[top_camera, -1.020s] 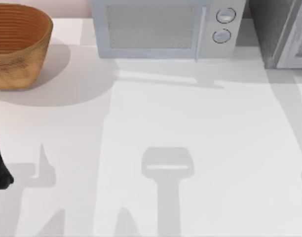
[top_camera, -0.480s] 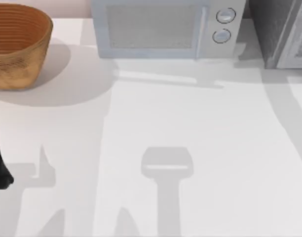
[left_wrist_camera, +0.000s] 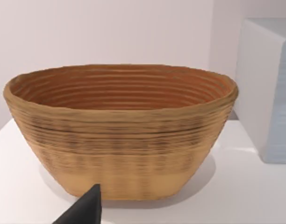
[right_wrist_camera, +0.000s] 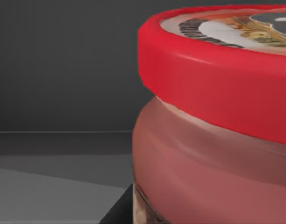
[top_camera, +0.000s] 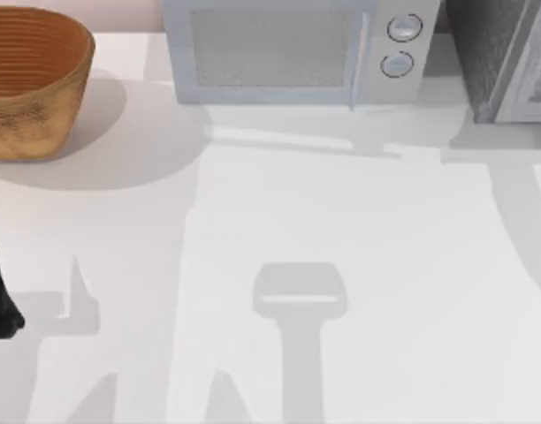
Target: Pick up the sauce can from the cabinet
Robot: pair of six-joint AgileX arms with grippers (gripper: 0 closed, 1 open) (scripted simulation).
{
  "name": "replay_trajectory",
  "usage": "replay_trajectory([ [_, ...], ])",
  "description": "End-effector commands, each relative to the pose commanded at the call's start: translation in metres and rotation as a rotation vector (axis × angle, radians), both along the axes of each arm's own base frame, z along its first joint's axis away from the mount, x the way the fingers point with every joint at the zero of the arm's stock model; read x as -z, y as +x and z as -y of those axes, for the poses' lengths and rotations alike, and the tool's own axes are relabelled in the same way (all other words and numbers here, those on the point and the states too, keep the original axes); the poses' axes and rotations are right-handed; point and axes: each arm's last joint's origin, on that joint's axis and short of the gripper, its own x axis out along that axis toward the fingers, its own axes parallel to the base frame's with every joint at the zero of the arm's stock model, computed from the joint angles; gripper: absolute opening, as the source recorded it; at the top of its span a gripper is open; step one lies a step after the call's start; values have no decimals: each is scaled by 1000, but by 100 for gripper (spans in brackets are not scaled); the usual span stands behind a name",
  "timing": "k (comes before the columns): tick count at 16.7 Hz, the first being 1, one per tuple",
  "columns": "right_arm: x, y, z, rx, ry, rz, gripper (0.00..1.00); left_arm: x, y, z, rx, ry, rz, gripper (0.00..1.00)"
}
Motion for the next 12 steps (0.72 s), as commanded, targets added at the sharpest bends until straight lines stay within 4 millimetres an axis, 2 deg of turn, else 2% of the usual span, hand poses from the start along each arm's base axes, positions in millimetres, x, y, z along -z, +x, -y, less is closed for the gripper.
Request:
replay_trajectory([
  [4, 1, 0, 1, 2, 2, 0, 0, 0, 0, 0, 0, 0, 0, 100],
  [7, 12, -4, 3, -4, 1, -1, 0, 0, 0, 0, 0, 0, 0, 100],
  [10, 38, -11, 7, -15, -1, -9, 0, 0, 0, 0, 0, 0, 0, 100],
  [12, 66, -15, 9, -23, -4, -24, 0, 0, 0, 0, 0, 0, 0, 100],
])
